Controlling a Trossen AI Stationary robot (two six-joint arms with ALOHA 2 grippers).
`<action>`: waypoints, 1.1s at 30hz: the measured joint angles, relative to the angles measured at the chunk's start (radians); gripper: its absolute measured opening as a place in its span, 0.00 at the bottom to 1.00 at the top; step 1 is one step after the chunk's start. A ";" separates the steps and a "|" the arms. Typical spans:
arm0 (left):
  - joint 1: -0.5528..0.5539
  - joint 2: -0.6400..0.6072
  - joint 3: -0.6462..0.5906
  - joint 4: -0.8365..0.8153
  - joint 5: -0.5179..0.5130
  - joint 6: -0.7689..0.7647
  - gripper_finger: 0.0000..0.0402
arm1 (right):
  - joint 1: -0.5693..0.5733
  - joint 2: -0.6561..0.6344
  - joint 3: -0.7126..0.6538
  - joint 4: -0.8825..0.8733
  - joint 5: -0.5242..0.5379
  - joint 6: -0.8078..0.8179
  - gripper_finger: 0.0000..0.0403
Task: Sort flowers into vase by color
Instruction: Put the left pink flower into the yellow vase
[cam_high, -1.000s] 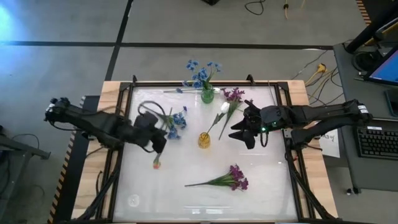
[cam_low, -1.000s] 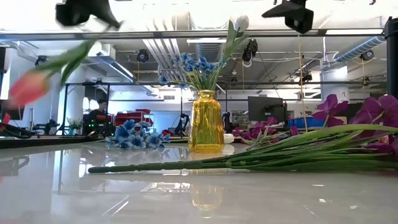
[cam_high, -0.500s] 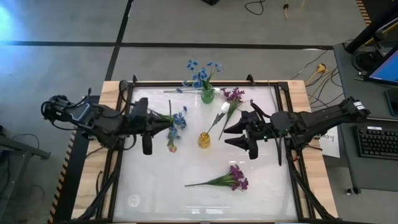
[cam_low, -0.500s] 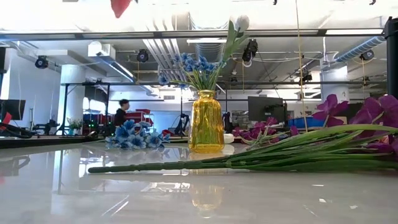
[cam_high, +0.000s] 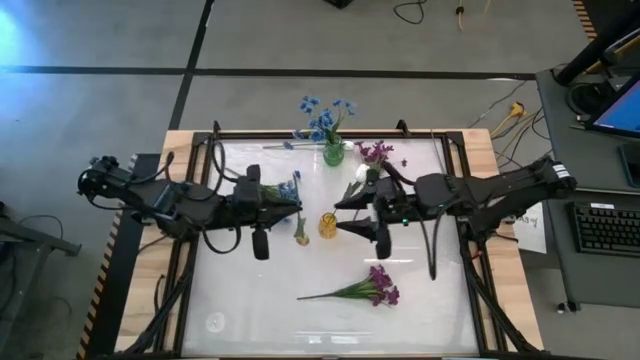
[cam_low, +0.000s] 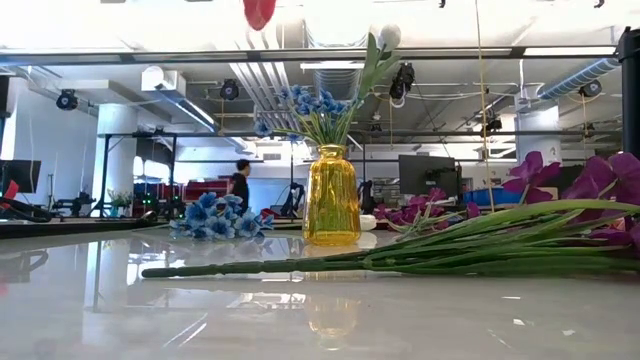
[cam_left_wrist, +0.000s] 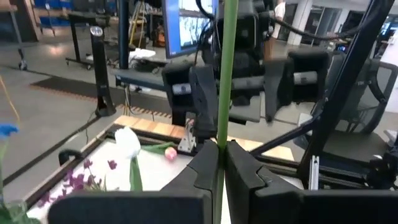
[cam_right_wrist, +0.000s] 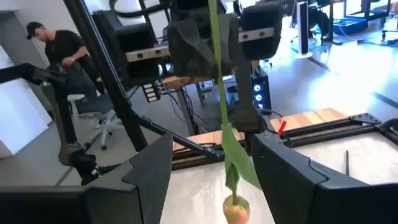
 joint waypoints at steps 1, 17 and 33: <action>0.000 0.005 0.012 0.007 -0.002 0.010 0.00 | -0.001 0.022 0.027 -0.017 0.000 0.000 0.52; -0.013 0.139 0.186 -0.027 0.001 0.041 0.00 | -0.007 0.250 0.277 -0.190 0.069 -0.007 0.44; -0.014 0.132 0.367 -0.320 0.084 -0.057 0.14 | 0.042 0.143 0.280 -0.203 0.069 -0.047 0.05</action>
